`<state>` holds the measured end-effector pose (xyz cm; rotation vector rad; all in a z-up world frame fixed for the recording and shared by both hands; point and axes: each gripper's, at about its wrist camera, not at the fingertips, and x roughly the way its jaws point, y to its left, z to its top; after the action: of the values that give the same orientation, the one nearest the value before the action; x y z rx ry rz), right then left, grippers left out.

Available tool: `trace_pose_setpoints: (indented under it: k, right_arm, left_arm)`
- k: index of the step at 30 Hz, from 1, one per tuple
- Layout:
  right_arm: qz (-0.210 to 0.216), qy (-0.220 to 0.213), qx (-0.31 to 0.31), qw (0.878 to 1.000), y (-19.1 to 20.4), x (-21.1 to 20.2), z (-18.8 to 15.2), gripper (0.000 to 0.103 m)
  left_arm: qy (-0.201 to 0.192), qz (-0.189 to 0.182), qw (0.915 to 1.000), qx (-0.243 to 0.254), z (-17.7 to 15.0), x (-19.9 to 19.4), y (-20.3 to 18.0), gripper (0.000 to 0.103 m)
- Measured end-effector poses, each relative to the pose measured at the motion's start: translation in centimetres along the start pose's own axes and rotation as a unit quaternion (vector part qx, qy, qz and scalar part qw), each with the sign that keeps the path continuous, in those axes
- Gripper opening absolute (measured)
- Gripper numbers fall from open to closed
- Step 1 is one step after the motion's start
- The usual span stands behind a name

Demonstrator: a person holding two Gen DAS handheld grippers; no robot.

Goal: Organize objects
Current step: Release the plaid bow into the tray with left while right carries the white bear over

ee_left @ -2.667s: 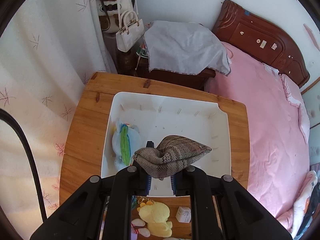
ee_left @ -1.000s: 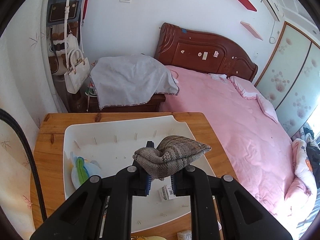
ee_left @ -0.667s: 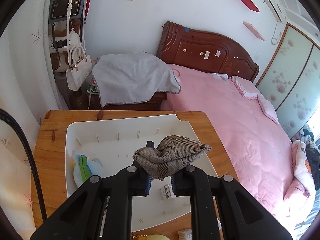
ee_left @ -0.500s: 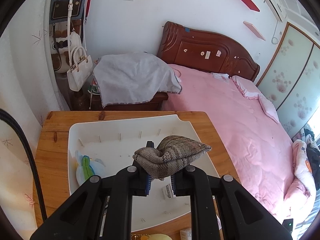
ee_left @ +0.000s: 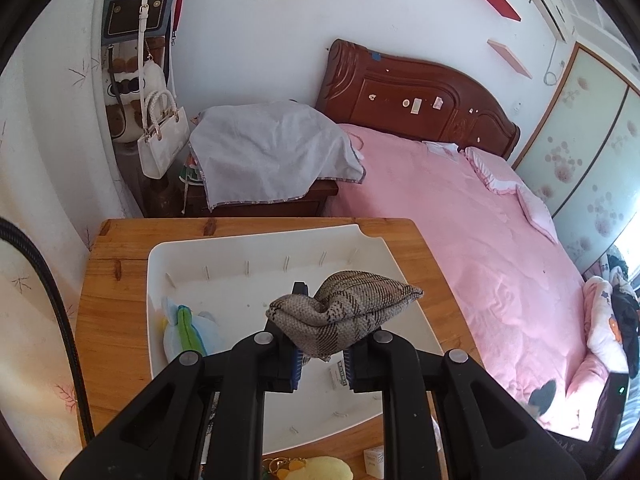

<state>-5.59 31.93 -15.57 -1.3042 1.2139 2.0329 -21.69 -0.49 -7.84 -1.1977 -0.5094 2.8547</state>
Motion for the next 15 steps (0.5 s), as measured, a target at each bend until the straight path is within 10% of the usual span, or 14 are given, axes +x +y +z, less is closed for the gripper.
trace_pose_setpoints:
  k: [15]
  right_arm:
    - [0.005,-0.078,-0.146,0.986,6.8,0.0,1.5,0.054]
  left_arm:
    - [0.025,0.018,0.9995,0.002,-1.3,0.7,0.7,0.023]
